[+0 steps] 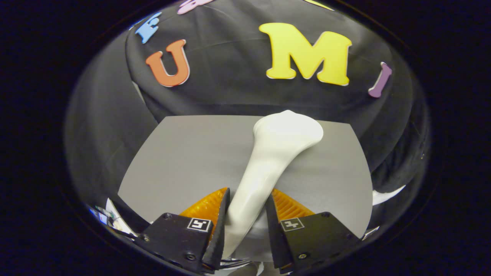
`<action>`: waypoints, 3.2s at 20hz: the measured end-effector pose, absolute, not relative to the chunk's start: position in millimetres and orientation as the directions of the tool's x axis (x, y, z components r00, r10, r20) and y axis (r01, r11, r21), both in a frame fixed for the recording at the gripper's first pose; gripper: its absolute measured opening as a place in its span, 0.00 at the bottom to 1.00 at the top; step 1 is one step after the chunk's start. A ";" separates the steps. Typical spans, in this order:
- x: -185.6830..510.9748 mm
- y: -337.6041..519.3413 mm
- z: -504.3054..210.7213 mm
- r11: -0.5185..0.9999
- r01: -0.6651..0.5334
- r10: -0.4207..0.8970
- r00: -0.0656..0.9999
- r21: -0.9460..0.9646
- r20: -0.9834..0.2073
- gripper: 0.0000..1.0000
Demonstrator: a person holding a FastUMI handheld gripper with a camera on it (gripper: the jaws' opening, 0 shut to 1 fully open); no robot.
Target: Iron the clothes twice with a garment steamer, once on the left side and once on the right side.
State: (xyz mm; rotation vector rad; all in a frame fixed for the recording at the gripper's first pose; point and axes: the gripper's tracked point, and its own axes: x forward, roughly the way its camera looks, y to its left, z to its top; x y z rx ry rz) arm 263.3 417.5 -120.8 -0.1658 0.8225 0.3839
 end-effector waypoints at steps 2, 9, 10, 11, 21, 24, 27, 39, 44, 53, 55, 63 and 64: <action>261.3 425.7 -124.0 0.907 -0.421 0.279 0.605 -0.003 -0.746 0.45; 258.9 429.5 -124.4 0.918 -0.393 0.291 0.591 0.046 -0.753 0.30; 259.9 429.3 -120.8 0.914 -0.399 0.312 0.590 0.067 -0.745 0.29; 259.3 428.5 -115.6 0.912 -0.400 0.331 0.593 0.087 -0.734 0.28; 224.9 353.6 -28.9 0.899 -0.427 0.409 0.742 0.096 -0.531 0.27; 206.6 306.3 2.3 0.908 -0.413 0.399 0.794 0.075 -0.459 0.27; 190.2 250.7 36.5 0.933 -0.358 0.344 0.860 0.035 -0.377 0.27; 183.8 90.7 182.6 0.975 -0.196 0.191 0.980 -0.110 -0.052 0.27; 213.9 69.7 212.7 0.948 -0.277 0.279 0.960 -0.156 -0.007 0.27; 283.7 43.4 220.8 0.915 -0.344 0.349 0.937 -0.213 -0.015 0.27; 291.6 36.3 208.2 0.920 -0.333 0.334 0.942 -0.206 -0.032 0.27; 293.6 27.5 156.1 0.953 -0.279 0.269 0.959 -0.120 -0.094 0.27; 291.9 26.4 148.9 0.955 -0.274 0.263 0.959 -0.115 -0.101 0.27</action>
